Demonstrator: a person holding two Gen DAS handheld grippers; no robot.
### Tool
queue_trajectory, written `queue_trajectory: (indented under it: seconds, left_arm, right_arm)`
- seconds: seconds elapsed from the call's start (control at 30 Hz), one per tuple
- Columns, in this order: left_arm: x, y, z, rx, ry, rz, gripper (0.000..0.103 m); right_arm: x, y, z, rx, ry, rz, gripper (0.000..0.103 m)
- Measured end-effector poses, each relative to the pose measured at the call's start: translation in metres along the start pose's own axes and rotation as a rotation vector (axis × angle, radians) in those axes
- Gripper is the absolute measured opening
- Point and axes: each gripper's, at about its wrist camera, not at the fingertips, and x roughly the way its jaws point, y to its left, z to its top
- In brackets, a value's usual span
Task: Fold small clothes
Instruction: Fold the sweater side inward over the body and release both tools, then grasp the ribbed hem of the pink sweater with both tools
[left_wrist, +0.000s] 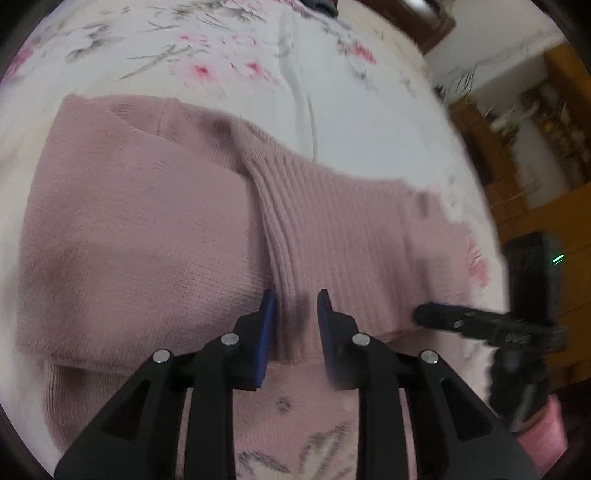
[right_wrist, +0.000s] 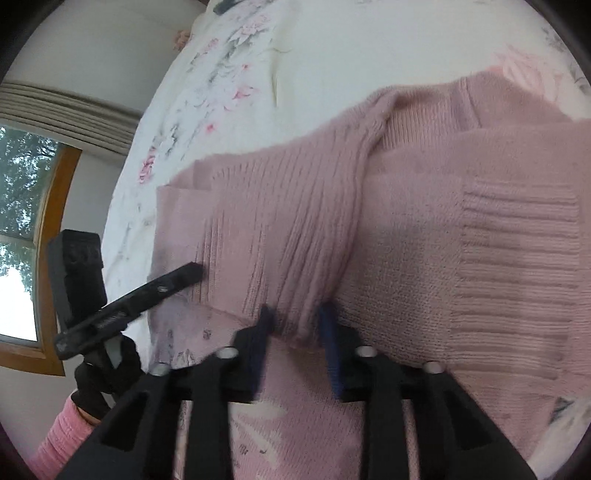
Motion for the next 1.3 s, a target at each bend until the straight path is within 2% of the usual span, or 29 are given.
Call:
queue_trajectory:
  seconds: [0.03, 0.1, 0.2, 0.33, 0.4, 0.47, 0.53, 0.63, 0.7, 0.77, 0.8, 1.0, 1.07, 1.13, 1.17, 1.3]
  left_arm:
    - [0.005, -0.003, 0.000, 0.024, 0.010, 0.040, 0.021]
    - [0.007, -0.003, 0.001, 0.039, 0.012, 0.050, 0.022]
    - [0.010, -0.002, 0.000, 0.079, 0.027, 0.075, 0.022]
    - [0.010, -0.004, -0.004, 0.084, 0.026, 0.091, 0.022]
    - [0.002, -0.005, -0.008, 0.085, 0.023, 0.112, 0.023]
    - [-0.012, -0.011, -0.017, 0.107, 0.011, 0.147, 0.032]
    - [-0.031, -0.013, -0.035, 0.125, -0.006, 0.171, 0.041]
    - [-0.066, -0.008, -0.075, 0.127, -0.022, 0.197, 0.045]
    - [-0.090, -0.003, -0.109, 0.111, -0.026, 0.218, 0.049]
    - [-0.112, 0.005, -0.141, 0.089, -0.025, 0.256, 0.049]
    - [-0.122, 0.009, -0.155, 0.079, -0.027, 0.269, 0.050]
    - [-0.179, 0.026, -0.230, 0.038, -0.026, 0.339, 0.054]
    - [-0.194, 0.027, -0.246, 0.023, -0.037, 0.340, 0.055]
    - [-0.205, 0.028, -0.257, 0.027, -0.050, 0.348, 0.063]
    - [-0.211, 0.027, -0.266, 0.028, -0.050, 0.360, 0.063]
    - [-0.221, 0.027, -0.283, 0.033, -0.050, 0.360, 0.066]
  right_arm:
    - [-0.002, 0.001, -0.001, -0.008, -0.007, 0.003, 0.017]
    - [-0.007, 0.001, -0.004, -0.027, -0.015, -0.017, 0.013]
    - [-0.001, -0.004, -0.009, -0.039, 0.007, -0.061, 0.013]
    - [0.007, -0.010, -0.013, -0.020, 0.014, -0.065, 0.013]
    - [0.000, -0.008, -0.016, -0.016, 0.002, -0.061, 0.018]
    - [-0.014, -0.002, -0.027, -0.024, -0.018, -0.066, 0.023]
    - [-0.034, 0.007, -0.048, -0.056, -0.048, -0.097, 0.023]
    - [-0.064, 0.014, -0.093, -0.070, -0.083, -0.112, 0.023]
    - [-0.081, 0.013, -0.128, -0.044, -0.095, -0.108, 0.031]
    - [-0.096, 0.013, -0.166, -0.009, -0.106, -0.135, 0.037]
    - [-0.108, 0.014, -0.192, -0.009, -0.125, -0.136, 0.037]
    - [-0.147, 0.025, -0.288, 0.053, -0.177, -0.123, 0.038]
    - [-0.154, 0.028, -0.307, 0.058, -0.189, -0.131, 0.039]
    - [-0.160, 0.029, -0.326, 0.059, -0.207, -0.166, 0.044]
    - [-0.163, 0.029, -0.335, 0.064, -0.211, -0.186, 0.049]
    - [-0.167, 0.029, -0.360, 0.074, -0.220, -0.195, 0.049]
